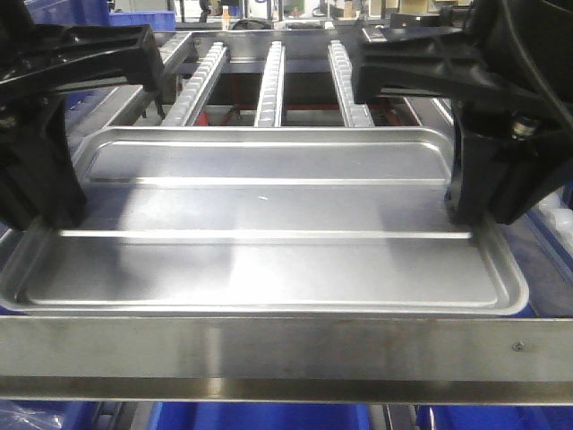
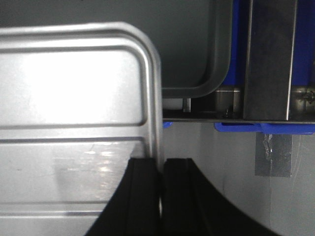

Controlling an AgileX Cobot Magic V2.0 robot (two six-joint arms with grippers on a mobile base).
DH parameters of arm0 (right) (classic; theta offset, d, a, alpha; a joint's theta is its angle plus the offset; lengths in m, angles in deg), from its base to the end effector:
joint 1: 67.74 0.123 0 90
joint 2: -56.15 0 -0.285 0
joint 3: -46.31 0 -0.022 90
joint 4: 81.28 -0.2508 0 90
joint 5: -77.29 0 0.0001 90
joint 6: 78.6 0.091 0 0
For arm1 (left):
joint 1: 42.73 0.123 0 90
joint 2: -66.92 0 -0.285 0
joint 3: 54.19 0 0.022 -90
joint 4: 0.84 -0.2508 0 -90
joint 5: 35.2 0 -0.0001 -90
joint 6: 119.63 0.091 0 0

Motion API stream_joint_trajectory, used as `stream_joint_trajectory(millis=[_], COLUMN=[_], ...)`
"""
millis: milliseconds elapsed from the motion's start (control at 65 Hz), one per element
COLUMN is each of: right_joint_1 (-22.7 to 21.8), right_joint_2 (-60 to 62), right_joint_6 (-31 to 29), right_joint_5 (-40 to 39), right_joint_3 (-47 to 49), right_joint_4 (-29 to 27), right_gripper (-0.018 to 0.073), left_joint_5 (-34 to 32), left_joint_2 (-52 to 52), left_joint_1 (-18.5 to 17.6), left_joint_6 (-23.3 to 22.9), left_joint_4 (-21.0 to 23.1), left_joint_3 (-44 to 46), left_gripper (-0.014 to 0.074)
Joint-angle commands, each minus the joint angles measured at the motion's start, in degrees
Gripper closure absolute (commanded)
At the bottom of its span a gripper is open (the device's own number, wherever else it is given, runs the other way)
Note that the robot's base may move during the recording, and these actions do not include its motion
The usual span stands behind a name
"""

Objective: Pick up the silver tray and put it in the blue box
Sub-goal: 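Lift the silver tray off the rollers with both grippers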

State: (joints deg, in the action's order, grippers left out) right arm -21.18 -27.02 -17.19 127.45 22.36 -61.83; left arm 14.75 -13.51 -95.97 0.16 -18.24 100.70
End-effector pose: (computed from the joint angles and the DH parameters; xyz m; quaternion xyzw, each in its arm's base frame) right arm 0.1878 0.1644 0.2730 0.0450 0.9686 0.0697 0.2343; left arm 0.1595 -0.1787 0.2783 0.0117 0.9685 -0.1020 0.2270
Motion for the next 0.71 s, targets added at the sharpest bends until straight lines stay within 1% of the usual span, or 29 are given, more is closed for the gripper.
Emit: stream_joint_trajectory(millis=[0, 692], right_joint_1=[-0.2, -0.2], right_joint_2=[2.0, 2.0], right_joint_6=[-0.4, -0.4], right_joint_5=[-0.2, -0.2], right_joint_3=[1.4, 1.4], right_joint_4=[2.6, 2.6], right_gripper=[0.0489, 0.0489], left_joint_5=[-1.0, -1.1], left_joint_2=[1.7, 1.6], left_joint_1=[-0.3, -0.3], left_joint_6=[-0.6, -0.6], left_joint_4=[-1.7, -1.7], left_joint_3=[1.3, 1.3], left_gripper=[0.07, 0.07])
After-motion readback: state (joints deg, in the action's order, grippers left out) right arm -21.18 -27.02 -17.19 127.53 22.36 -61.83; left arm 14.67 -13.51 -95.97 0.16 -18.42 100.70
